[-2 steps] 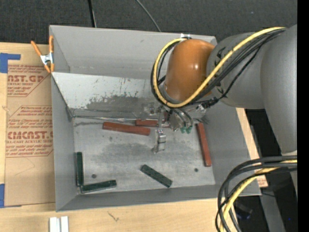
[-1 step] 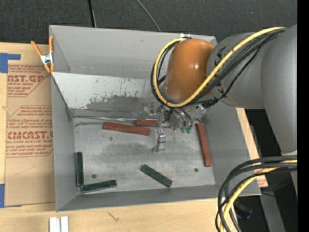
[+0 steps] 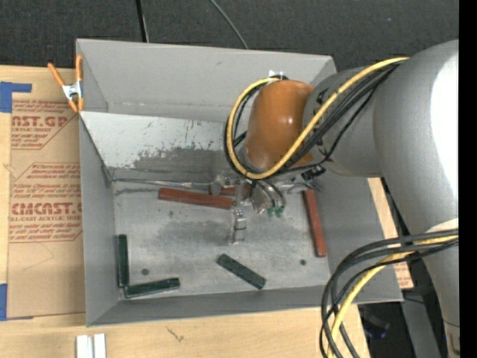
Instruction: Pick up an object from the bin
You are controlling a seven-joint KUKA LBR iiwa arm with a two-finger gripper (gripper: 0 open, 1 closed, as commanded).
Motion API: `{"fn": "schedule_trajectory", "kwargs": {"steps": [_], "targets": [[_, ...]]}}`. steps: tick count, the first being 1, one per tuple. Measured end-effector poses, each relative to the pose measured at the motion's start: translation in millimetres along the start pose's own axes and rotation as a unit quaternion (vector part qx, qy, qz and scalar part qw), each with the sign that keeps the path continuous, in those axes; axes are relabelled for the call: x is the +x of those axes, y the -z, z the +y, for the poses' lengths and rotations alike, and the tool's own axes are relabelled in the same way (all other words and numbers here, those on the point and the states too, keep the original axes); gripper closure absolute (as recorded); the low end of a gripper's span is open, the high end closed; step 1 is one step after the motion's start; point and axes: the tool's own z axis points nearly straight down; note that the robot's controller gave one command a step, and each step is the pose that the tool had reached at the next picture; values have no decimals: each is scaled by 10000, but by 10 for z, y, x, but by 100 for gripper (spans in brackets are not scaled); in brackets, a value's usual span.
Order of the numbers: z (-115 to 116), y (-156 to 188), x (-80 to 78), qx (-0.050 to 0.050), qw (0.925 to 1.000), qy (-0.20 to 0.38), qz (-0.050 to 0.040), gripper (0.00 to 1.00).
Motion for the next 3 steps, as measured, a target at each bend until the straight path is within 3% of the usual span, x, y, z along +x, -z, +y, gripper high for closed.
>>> {"fn": "schedule_trajectory", "kwargs": {"steps": [1, 2, 3], "targets": [[5, -436, -63, -4, 9999, -56, -104, 0], [0, -131, 11, 7, 10000, -69, 19, 100], [1, -136, 17, 9, 10000, -65, 29, 0]]}}
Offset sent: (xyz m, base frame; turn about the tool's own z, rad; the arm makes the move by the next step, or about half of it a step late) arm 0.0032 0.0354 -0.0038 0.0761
